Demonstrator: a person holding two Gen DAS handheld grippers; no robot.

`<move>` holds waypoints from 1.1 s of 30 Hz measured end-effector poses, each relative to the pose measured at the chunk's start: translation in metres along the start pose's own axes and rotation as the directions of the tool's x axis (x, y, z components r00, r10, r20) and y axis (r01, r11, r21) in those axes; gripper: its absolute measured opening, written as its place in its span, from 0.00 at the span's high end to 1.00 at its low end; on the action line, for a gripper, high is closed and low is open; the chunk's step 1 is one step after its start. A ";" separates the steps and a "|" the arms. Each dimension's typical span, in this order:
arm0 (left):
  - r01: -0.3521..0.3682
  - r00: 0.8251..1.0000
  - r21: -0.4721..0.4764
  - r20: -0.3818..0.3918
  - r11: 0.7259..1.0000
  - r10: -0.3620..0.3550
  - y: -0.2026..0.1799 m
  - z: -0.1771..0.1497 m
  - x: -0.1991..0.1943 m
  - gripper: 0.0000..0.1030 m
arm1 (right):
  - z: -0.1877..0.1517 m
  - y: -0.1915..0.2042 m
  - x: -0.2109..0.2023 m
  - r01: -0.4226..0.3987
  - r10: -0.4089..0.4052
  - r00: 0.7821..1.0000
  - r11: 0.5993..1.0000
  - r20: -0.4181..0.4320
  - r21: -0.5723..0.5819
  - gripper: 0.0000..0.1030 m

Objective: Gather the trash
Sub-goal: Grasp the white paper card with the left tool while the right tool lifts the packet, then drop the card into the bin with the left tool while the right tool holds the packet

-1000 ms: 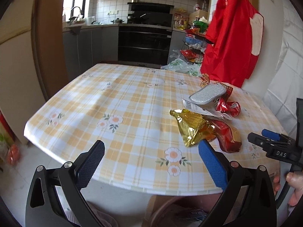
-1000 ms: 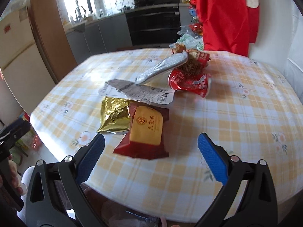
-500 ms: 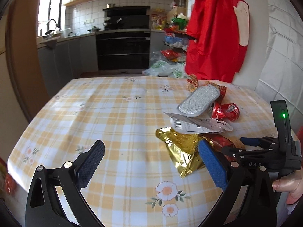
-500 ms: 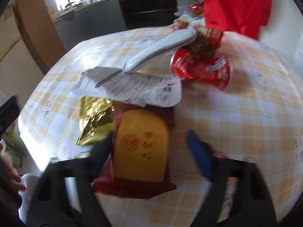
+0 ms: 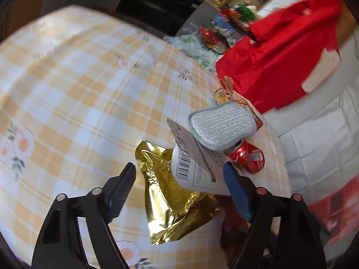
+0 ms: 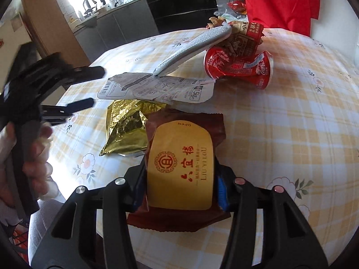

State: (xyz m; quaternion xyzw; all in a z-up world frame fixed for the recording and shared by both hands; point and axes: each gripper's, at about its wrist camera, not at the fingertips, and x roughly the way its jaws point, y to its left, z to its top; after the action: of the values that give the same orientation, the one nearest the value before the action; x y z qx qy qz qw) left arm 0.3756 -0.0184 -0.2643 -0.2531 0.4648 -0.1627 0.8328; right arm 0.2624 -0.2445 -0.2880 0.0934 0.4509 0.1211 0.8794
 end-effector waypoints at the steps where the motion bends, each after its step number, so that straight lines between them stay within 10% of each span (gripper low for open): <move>1: 0.009 1.000 -0.031 -0.013 0.999 -0.009 0.002 0.002 0.007 0.32 | -0.001 -0.001 -0.001 0.000 0.000 1.000 1.000 0.002 0.002 0.50; 6: 0.038 0.998 -0.108 -0.044 0.993 -0.043 0.003 0.004 0.024 0.44 | -0.006 -0.005 -0.006 -0.004 0.004 1.000 1.000 0.007 0.008 0.50; 12: 0.069 0.997 -0.081 -0.022 0.994 -0.071 -0.006 -0.006 0.016 0.91 | -0.010 -0.007 -0.015 0.013 -0.014 1.000 1.000 0.013 0.022 0.50; 33: 0.118 0.967 0.285 0.183 0.951 -0.175 -0.091 -0.064 -0.136 0.98 | -0.043 -0.020 -0.101 0.053 -0.066 0.990 0.993 0.128 0.102 0.52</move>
State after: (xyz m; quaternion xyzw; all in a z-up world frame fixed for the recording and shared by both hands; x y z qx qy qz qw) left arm 0.2480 -0.0414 -0.1463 -0.1862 0.3289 -0.2594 0.8887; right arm 0.1725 -0.2917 -0.2405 0.1307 0.4001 0.0659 0.9047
